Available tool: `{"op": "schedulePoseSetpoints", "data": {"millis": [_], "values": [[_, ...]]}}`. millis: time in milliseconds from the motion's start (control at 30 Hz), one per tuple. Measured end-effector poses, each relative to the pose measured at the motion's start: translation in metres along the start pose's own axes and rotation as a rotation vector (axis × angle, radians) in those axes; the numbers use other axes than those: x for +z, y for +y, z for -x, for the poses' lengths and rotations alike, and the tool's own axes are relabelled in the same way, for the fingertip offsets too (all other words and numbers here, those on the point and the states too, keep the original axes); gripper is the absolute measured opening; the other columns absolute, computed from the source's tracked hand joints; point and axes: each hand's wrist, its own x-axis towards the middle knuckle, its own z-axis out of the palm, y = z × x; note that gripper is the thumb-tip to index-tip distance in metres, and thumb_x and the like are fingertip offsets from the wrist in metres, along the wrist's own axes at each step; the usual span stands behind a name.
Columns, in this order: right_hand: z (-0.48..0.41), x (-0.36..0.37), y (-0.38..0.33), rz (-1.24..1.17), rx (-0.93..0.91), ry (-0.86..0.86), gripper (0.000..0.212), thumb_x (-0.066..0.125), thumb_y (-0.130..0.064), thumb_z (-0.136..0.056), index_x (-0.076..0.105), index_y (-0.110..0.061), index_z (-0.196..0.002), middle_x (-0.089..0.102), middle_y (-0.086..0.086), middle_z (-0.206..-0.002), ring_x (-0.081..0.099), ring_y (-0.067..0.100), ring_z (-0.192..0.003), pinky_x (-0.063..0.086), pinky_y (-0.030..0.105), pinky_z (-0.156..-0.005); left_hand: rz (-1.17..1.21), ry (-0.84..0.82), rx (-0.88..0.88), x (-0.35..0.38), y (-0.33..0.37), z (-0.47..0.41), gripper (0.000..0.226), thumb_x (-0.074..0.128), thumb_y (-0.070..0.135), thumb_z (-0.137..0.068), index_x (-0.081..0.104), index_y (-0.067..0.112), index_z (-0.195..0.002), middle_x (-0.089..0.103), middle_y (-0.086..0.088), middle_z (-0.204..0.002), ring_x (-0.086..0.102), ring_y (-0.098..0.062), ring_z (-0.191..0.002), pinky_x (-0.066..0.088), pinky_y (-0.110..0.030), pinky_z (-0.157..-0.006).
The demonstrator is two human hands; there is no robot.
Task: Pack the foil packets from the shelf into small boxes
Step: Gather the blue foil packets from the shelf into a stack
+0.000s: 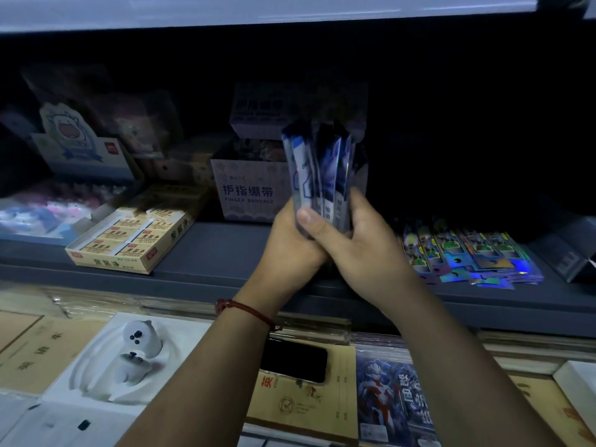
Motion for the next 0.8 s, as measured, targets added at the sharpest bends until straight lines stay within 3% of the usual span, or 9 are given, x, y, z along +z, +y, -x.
{"op": "schedulePoseSetpoints", "data": {"millis": [100, 200, 300, 400, 467, 533, 633, 733, 800], "values": [[0.001, 0.002, 0.006, 0.062, 0.035, -0.047, 0.044, 0.067, -0.038, -0.096, 0.056, -0.025, -0.136, 0.069, -0.013, -0.120, 0.063, -0.010, -0.108, 0.043, 0.001, -0.083, -0.031, -0.005, -0.055, 0.001, -0.007, 0.000, 0.012, 0.059, 0.004, -0.099, 0.061, -0.005, -0.106, 0.069, -0.015, -0.093, 0.068, -0.013, -0.083, 0.056, -0.023, -0.068], [0.001, -0.002, 0.006, 0.069, 0.046, -0.052, 0.038, 0.067, -0.038, -0.096, 0.058, -0.029, -0.132, 0.069, -0.014, -0.120, 0.063, -0.009, -0.107, 0.046, 0.004, -0.085, -0.070, -0.011, -0.060, 0.000, -0.008, -0.001, 0.009, 0.060, 0.002, -0.098, 0.059, -0.006, -0.102, 0.066, -0.023, -0.092, 0.066, -0.017, -0.080, 0.057, -0.024, -0.066], [0.003, -0.005, 0.002, 0.067, 0.054, -0.068, 0.035, 0.070, -0.035, -0.095, 0.059, -0.030, -0.128, 0.070, -0.014, -0.118, 0.063, -0.009, -0.106, 0.047, 0.005, -0.084, -0.119, 0.015, -0.039, 0.001, -0.008, -0.001, 0.011, 0.065, -0.004, -0.091, 0.056, 0.002, -0.089, 0.059, -0.009, -0.077, 0.058, -0.011, -0.070, 0.053, -0.025, -0.060], [0.010, -0.011, -0.004, 0.034, 0.055, -0.033, 0.044, 0.076, -0.035, -0.090, 0.061, -0.026, -0.131, 0.071, -0.016, -0.118, 0.063, -0.010, -0.107, 0.047, 0.006, -0.084, -0.124, -0.003, 0.017, 0.005, 0.003, 0.005, 0.006, 0.062, 0.019, -0.091, 0.062, 0.019, -0.097, 0.066, 0.010, -0.085, 0.064, -0.006, -0.079, 0.056, -0.029, -0.070], [0.016, -0.018, -0.013, 0.028, 0.034, 0.025, 0.045, 0.079, -0.036, -0.088, 0.063, -0.026, -0.128, 0.071, -0.017, -0.116, 0.063, -0.010, -0.107, 0.048, 0.008, -0.087, -0.196, -0.064, 0.026, 0.005, 0.010, 0.012, 0.025, 0.062, 0.023, -0.090, 0.065, 0.023, -0.114, 0.072, 0.009, -0.101, 0.069, -0.007, -0.097, 0.059, -0.035, -0.084], [0.027, -0.027, -0.022, -0.049, 0.025, 0.094, 0.033, 0.078, -0.032, -0.088, 0.068, -0.023, -0.119, 0.075, -0.016, -0.106, 0.067, -0.008, -0.098, 0.049, 0.008, -0.080, -0.327, -0.105, -0.010, 0.004, 0.017, 0.019, 0.034, 0.065, 0.022, -0.081, 0.062, 0.026, -0.115, 0.073, 0.007, -0.101, 0.071, -0.013, -0.096, 0.060, -0.044, -0.084], [0.048, -0.036, -0.028, -0.139, 0.069, 0.244, 0.018, 0.076, -0.038, -0.089, 0.072, -0.020, -0.086, 0.072, -0.013, -0.074, 0.064, -0.001, -0.064, 0.044, 0.013, -0.058, -0.777, -0.126, -0.020, 0.007, 0.026, 0.032, 0.029, 0.063, 0.026, -0.075, 0.049, 0.031, -0.100, 0.068, 0.005, -0.084, 0.066, -0.025, -0.080, 0.056, -0.045, -0.070], [0.075, -0.044, -0.020, -0.214, 0.232, 0.304, 0.035, 0.075, -0.038, -0.091, 0.069, -0.005, -0.081, 0.066, 0.016, -0.070, 0.053, 0.019, -0.053, 0.035, 0.027, -0.044, -0.987, -0.182, 0.053, 0.020, 0.033, 0.048, 0.033, 0.063, 0.029, -0.074, 0.039, 0.031, -0.095, 0.065, 0.003, -0.083, 0.062, -0.032, -0.081, 0.047, -0.037, -0.064], [0.091, -0.050, -0.016, -0.283, 0.308, 0.286, 0.027, 0.068, -0.026, -0.097, 0.068, -0.001, -0.089, 0.069, 0.029, -0.080, 0.057, 0.029, -0.057, 0.040, 0.028, -0.041, -1.039, -0.213, 0.073, 0.029, 0.035, 0.058, 0.036, 0.065, 0.036, -0.074, 0.043, 0.030, -0.103, 0.067, 0.002, -0.089, 0.064, -0.031, -0.085, 0.043, -0.034, -0.063]]}}
